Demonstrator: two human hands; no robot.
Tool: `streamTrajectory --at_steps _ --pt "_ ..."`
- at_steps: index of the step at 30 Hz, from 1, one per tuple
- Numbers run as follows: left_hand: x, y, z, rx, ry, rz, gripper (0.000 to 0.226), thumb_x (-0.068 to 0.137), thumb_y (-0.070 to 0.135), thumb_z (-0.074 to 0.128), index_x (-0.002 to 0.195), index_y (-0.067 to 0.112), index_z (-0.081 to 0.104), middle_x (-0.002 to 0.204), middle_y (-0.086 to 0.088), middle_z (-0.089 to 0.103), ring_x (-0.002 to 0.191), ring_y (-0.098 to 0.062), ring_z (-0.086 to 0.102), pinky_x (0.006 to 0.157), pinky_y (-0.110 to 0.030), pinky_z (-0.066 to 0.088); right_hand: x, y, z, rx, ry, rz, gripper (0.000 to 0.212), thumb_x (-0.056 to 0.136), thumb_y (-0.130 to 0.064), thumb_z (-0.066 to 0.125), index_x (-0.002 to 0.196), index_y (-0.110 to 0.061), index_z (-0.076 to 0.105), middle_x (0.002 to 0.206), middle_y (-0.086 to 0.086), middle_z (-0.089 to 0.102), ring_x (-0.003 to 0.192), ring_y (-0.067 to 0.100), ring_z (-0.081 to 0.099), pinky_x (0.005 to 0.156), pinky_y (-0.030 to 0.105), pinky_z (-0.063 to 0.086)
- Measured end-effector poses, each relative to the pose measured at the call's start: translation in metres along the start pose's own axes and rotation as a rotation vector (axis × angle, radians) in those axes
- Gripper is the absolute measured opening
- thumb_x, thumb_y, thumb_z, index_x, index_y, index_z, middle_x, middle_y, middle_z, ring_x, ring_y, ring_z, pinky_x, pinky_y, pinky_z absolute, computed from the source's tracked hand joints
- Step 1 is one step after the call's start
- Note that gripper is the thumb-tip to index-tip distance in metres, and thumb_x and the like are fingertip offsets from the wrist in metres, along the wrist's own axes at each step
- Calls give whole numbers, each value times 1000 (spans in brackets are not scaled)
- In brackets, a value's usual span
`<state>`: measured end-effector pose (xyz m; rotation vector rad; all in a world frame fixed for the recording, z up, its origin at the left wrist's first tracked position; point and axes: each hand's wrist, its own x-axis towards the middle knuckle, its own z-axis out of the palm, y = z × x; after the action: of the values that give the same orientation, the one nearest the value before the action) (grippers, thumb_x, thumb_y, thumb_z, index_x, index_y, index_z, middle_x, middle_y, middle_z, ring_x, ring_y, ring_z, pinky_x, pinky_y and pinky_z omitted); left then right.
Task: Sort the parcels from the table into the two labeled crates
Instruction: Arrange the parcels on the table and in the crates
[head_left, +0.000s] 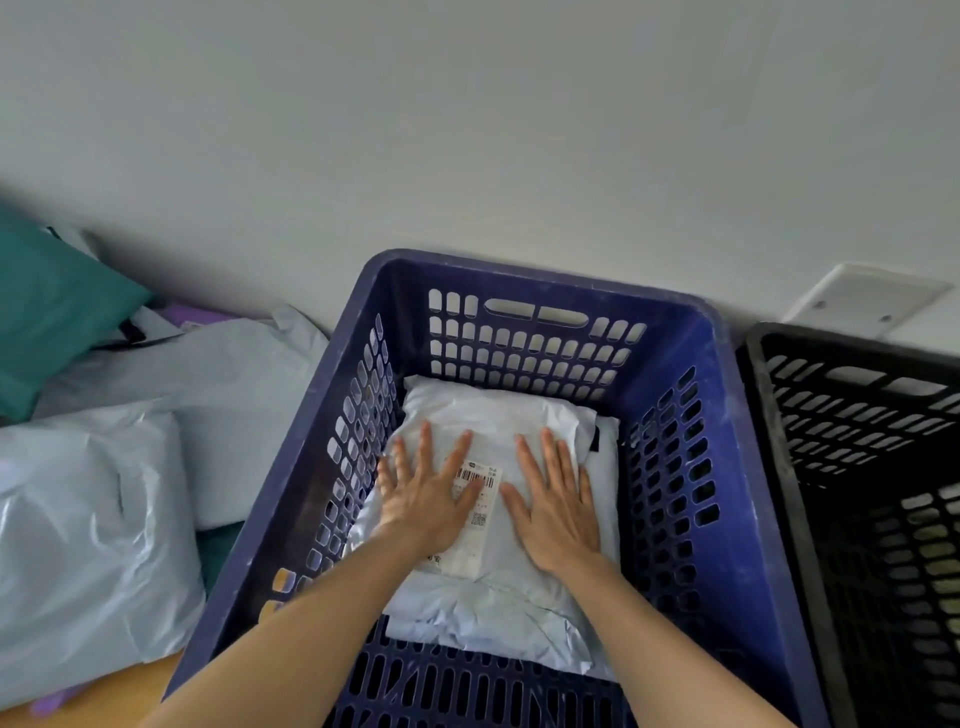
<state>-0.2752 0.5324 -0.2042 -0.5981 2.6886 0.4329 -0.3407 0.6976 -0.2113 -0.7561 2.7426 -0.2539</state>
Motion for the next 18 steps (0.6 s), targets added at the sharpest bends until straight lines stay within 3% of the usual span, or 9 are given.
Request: streamTrajectory --at_steps 9,15,18 --pt "-10 8 -25 -9 -53 -36 67 96 64 22 147 45 -17 156 -8 -26 145 -37 -16 116 -53 -4 -5 -7 -12 12 39 16 64 98 -59 13 151 -34 -13 158 -5 -24 146 14 -23 119 40 -13" --pt "-35 10 -61 -49 -3 74 65 101 49 31 154 30 -2 160 -15 -13 147 -35 -9 118 -49 6 -23 -16 -43 99 87 54 63 101 -52 18 153 -29 -9 161 -2 -16 148 14 -16 121 40 -7" --pt "-51 17 -88 -123 41 173 62 101 41 40 154 23 13 161 -14 3 149 -32 4 119 -48 18 -37 -25 -66 172 162 47 64 103 -47 26 155 -24 -3 163 -2 -8 150 15 -6 122 41 0"
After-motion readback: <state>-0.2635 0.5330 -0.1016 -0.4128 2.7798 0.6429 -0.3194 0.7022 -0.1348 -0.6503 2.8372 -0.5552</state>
